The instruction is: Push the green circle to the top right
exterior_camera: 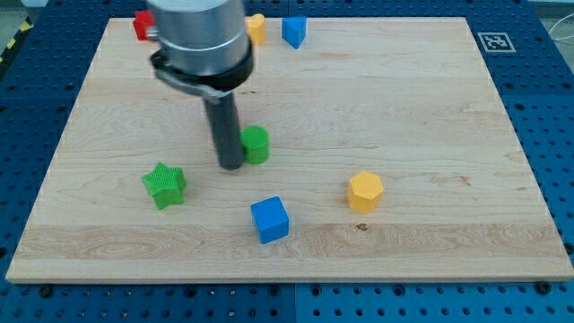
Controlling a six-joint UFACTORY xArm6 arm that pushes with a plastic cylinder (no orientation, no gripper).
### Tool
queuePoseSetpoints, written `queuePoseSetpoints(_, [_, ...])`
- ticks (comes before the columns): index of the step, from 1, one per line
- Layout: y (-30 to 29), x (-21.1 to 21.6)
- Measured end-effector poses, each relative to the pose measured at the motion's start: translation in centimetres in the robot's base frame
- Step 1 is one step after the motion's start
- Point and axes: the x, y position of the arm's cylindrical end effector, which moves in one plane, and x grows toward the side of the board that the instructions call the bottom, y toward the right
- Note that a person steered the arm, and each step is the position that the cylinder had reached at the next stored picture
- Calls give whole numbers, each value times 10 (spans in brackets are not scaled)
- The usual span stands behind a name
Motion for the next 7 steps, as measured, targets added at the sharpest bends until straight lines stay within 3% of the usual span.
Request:
queuePoseSetpoints(3, [132, -39])
queuePoseSetpoints(4, [152, -23])
queuePoseSetpoints(5, [151, 2])
queuePoseSetpoints(7, [94, 17])
